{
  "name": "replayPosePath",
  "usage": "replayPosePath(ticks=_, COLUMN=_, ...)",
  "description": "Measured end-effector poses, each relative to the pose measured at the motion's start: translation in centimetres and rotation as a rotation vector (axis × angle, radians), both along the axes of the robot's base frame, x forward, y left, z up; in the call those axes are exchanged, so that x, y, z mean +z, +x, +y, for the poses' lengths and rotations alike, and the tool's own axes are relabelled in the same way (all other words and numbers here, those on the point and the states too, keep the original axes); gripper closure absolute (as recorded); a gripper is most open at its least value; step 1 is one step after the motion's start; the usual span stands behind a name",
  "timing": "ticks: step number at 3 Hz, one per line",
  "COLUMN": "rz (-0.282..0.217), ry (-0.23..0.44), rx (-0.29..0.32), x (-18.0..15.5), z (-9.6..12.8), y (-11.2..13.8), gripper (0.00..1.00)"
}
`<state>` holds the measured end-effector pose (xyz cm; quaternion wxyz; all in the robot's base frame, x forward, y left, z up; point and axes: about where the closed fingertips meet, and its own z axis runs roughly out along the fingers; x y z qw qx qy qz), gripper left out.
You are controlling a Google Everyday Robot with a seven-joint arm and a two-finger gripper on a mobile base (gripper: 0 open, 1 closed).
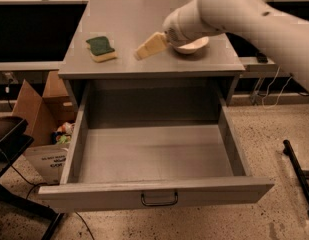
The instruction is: Place sponge into top drawer
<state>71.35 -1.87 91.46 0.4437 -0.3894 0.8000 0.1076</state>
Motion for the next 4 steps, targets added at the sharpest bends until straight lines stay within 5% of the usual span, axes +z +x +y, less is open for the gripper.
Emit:
replayPosePath(ticks=1, rz=0.006, ry=0.087, rx=0.029, x=0.7, z=4.9, y=2.7, gripper=0.00)
replayPosePath(ticks=2, rz=0.067, ry=0.222, rx=0.070, x=-0.3, z=11.8, y=5.2, gripper=0.00)
replayPosePath(ticks=3, rz=0.082, ry=0.246, rx=0.056, x=-2.7, z=15.1, y=6.5, gripper=0.00)
replayPosePath(ticks=4, rz=0.069, ry=0.209, rx=0.026, x=-5.2, z=17.4, y=7.8, gripper=0.19)
